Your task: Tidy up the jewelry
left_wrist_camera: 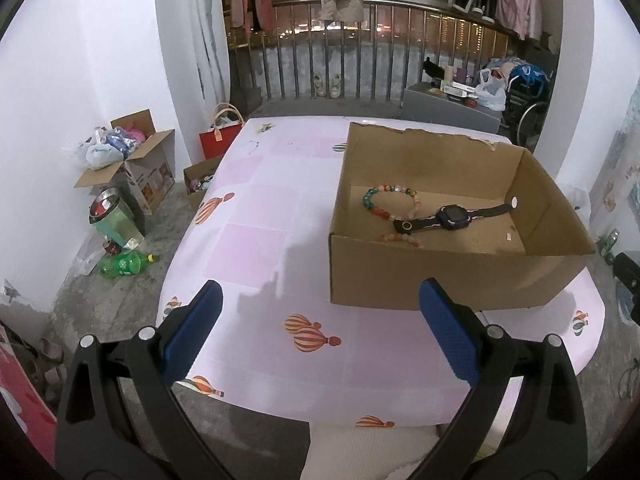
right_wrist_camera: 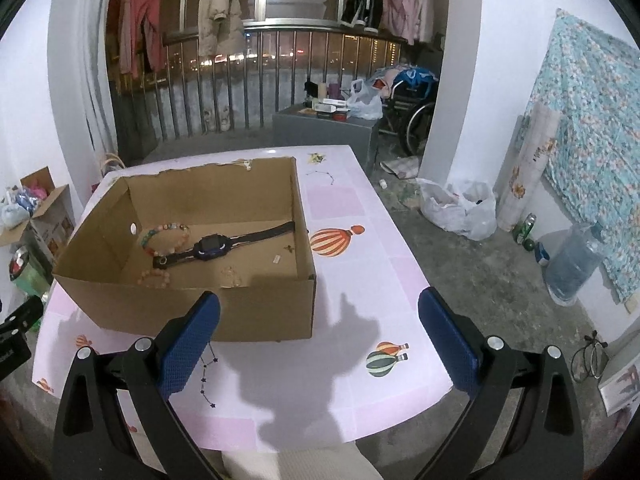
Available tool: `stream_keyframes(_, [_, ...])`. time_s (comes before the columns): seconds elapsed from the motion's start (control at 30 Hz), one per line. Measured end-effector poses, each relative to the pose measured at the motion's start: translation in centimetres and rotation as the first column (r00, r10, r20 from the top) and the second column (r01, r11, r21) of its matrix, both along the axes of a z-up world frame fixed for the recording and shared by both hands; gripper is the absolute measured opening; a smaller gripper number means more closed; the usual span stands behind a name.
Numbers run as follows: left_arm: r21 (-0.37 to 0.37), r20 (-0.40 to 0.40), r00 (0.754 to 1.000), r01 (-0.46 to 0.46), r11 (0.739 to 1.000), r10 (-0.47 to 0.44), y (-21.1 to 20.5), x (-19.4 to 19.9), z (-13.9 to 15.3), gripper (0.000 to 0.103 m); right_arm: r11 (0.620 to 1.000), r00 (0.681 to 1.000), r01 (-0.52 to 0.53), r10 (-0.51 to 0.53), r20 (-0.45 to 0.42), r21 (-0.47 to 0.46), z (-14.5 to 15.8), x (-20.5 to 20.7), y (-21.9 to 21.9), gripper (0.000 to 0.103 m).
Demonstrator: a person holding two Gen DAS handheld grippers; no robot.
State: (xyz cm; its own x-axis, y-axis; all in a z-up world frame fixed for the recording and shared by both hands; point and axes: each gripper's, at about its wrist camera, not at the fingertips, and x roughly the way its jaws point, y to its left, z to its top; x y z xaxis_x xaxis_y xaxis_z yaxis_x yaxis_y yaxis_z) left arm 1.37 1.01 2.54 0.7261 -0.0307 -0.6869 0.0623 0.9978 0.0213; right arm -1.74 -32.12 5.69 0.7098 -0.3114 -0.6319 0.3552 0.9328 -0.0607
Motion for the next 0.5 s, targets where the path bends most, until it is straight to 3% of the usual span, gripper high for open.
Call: stream_keyframes(0.5, [-0.003, 0.044, 0.999, 0.014, 1.0, -0.014, 0.0, 0.55, -0.97, 0.095, 1.0, 1.0, -0.001, 0.001, 0.001, -0.009, -0.49, 0.04, 0.07, 0.097])
